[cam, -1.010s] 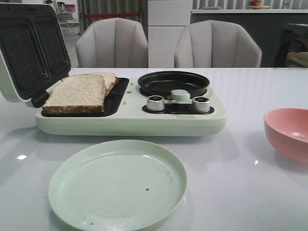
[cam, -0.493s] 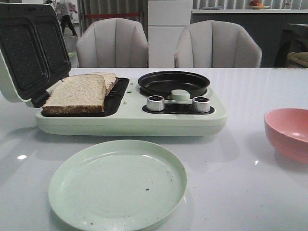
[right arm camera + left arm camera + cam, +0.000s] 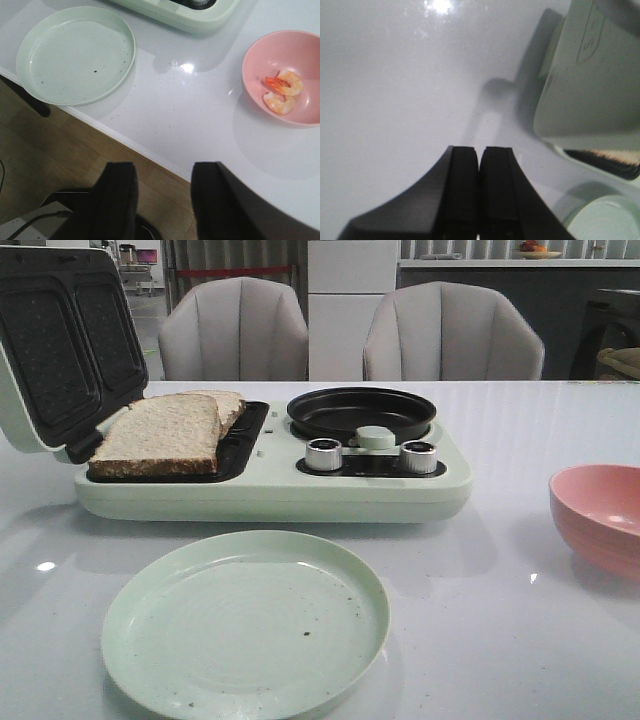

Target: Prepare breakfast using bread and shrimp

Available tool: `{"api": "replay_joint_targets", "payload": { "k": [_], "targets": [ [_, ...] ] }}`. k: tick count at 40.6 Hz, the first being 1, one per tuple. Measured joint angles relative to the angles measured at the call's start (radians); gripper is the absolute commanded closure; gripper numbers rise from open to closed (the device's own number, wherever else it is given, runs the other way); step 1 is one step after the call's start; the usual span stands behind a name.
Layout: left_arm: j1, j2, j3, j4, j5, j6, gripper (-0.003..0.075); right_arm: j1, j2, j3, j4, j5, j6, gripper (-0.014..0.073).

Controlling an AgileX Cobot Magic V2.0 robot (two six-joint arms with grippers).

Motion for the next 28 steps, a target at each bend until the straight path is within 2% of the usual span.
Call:
{"api": "replay_joint_targets", "payload": {
  "k": [11,19,28],
  "targets": [
    [0.006,0.131,-0.083,-0.166,-0.092,0.0,0.0622,0.0,0.0,0.0,0.0,0.0,0.0,0.0211],
    [0.001,0.198,-0.132,-0.195,-0.125,0.0,0.0622,0.0,0.0,0.0,0.0,0.0,0.0,0.0211],
    [-0.06,0.238,-0.14,-0.205,-0.198,0.0,0.0622,0.0,0.0,0.0,0.0,0.0,0.0,0.0211]
  ]
}}
